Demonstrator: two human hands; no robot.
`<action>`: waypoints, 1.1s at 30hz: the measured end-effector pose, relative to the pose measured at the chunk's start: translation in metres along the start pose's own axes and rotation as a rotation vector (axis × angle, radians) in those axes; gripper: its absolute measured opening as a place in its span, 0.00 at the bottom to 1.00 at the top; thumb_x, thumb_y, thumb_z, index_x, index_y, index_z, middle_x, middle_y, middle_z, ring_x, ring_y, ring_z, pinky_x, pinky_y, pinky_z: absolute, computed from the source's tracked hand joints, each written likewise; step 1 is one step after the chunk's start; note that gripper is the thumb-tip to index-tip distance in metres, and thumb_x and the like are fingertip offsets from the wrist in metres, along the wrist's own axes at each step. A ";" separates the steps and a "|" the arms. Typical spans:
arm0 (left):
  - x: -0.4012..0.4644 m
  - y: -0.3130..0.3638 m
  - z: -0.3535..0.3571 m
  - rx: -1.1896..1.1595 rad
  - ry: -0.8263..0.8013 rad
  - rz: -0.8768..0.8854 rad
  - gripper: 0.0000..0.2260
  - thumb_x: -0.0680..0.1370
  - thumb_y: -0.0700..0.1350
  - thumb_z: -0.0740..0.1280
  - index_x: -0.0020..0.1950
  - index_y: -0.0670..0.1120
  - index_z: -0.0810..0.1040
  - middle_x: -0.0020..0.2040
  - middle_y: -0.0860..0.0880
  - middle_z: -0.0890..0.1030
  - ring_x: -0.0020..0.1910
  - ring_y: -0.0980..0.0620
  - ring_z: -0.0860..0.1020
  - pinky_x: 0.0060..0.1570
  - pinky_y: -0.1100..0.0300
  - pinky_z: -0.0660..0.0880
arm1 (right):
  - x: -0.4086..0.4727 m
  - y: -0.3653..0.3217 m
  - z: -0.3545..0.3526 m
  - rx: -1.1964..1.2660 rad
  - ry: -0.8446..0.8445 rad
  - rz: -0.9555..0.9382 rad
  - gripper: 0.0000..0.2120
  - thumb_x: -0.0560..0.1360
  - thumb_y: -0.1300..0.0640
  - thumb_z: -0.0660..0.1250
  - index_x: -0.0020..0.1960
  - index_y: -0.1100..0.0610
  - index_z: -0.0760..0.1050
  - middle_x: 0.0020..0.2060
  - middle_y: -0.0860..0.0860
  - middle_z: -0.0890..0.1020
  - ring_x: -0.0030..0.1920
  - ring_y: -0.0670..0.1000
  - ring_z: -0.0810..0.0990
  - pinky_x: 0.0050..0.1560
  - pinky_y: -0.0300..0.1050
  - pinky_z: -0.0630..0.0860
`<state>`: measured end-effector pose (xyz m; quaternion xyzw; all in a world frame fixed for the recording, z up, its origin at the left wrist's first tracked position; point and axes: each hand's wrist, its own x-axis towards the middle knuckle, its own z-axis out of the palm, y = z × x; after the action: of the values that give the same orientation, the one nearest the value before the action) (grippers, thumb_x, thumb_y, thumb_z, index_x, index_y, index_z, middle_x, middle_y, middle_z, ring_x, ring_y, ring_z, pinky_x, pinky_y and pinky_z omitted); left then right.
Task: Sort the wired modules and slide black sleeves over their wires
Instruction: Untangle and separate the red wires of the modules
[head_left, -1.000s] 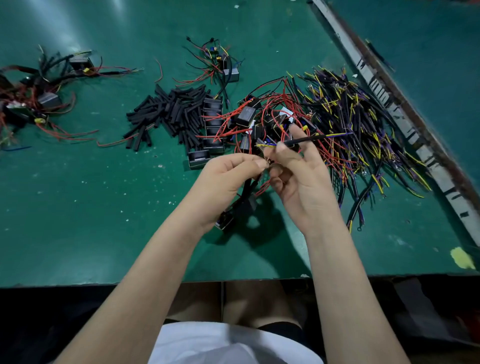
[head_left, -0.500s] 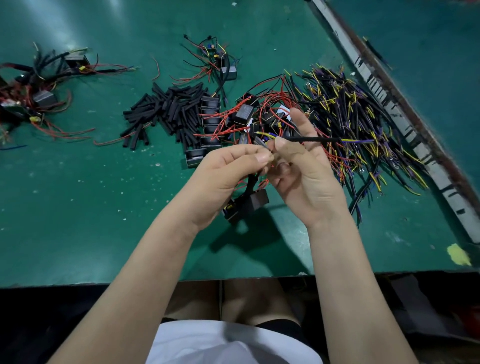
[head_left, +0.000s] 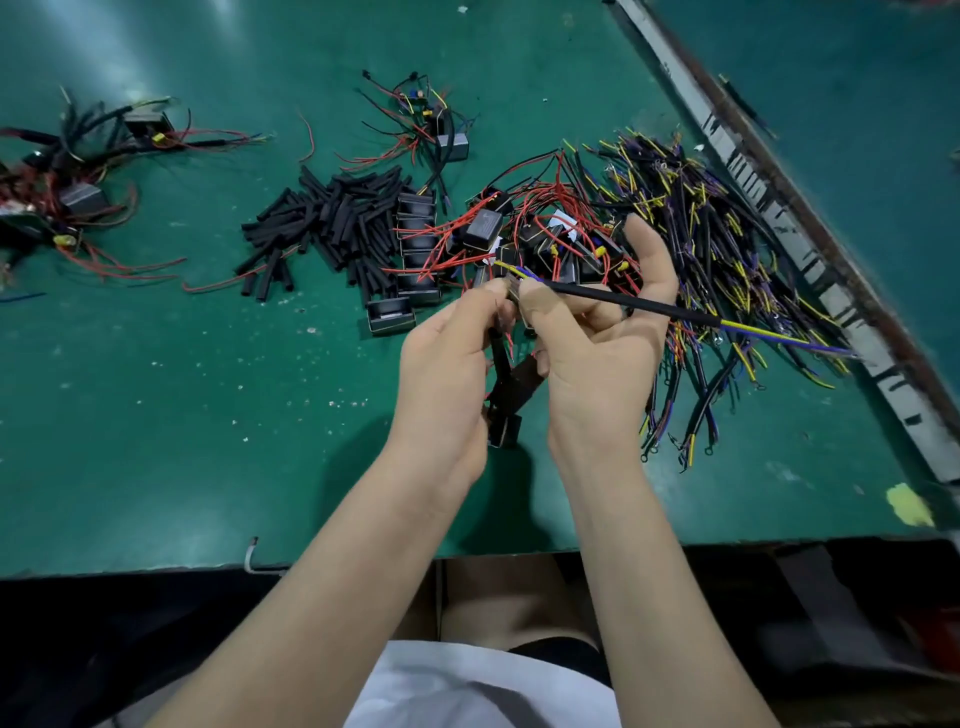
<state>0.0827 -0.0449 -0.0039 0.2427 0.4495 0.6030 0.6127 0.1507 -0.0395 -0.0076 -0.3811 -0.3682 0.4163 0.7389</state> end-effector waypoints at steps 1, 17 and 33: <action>-0.003 0.000 0.004 -0.028 0.025 0.008 0.08 0.77 0.43 0.66 0.37 0.46 0.76 0.35 0.50 0.73 0.34 0.52 0.72 0.35 0.61 0.73 | -0.001 0.000 0.000 -0.001 0.013 -0.011 0.31 0.70 0.73 0.69 0.64 0.49 0.64 0.27 0.45 0.78 0.24 0.42 0.71 0.26 0.34 0.67; -0.008 0.019 -0.001 0.235 0.197 0.107 0.06 0.74 0.42 0.67 0.38 0.42 0.75 0.37 0.47 0.65 0.36 0.52 0.60 0.41 0.50 0.70 | 0.036 -0.024 -0.017 -0.604 -0.579 -0.419 0.28 0.69 0.63 0.73 0.61 0.38 0.70 0.38 0.43 0.81 0.38 0.46 0.78 0.40 0.41 0.73; 0.010 0.036 -0.028 0.549 -0.171 -0.049 0.05 0.63 0.48 0.68 0.28 0.49 0.76 0.29 0.53 0.73 0.32 0.54 0.68 0.29 0.64 0.63 | 0.076 -0.037 -0.009 -0.452 -0.962 0.332 0.23 0.74 0.68 0.68 0.63 0.52 0.67 0.30 0.48 0.77 0.23 0.45 0.70 0.25 0.34 0.66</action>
<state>0.0394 -0.0371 0.0102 0.4384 0.5483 0.4211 0.5743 0.1998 0.0130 0.0375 -0.3499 -0.6792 0.5648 0.3119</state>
